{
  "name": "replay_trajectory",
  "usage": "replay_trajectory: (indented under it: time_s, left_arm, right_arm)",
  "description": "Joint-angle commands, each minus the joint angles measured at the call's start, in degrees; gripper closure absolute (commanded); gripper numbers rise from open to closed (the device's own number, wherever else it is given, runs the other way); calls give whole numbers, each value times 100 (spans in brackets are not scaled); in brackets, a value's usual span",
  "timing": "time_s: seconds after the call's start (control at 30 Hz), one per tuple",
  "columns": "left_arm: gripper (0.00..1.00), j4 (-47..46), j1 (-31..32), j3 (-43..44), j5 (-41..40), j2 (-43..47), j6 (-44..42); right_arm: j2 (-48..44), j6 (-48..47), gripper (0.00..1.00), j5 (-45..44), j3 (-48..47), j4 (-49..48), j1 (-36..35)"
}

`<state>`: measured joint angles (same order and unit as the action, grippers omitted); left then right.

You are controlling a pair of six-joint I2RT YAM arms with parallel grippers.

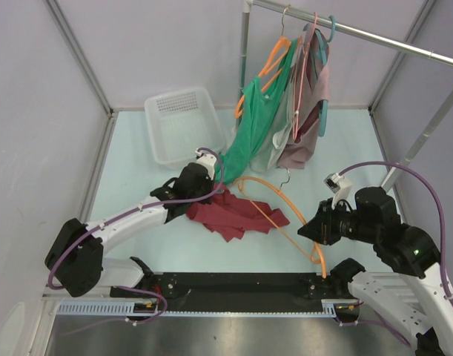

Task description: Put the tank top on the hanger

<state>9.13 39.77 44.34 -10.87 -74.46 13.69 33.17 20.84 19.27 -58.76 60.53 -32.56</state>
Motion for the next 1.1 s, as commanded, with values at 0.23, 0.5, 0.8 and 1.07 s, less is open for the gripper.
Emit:
replay_trajectory:
  time_s: [0.23,0.5,0.8,1.07]
  left_arm:
    - [100,89,-83,40,-249,230,98]
    - [100,-7,-83,-4,303,467,204]
    - [100,63,-83,-48,1034,818,274]
    - [100,362,-75,268,1799,1477,494]
  right_arm:
    - [-284,43,100,1026,-4,-472,-40]
    - [-197,140,100,1053,550,-954,-49]
    - [93,139,100,974,954,-1983,-145]
    - [479,544,100,685,1596,-3818,-997]
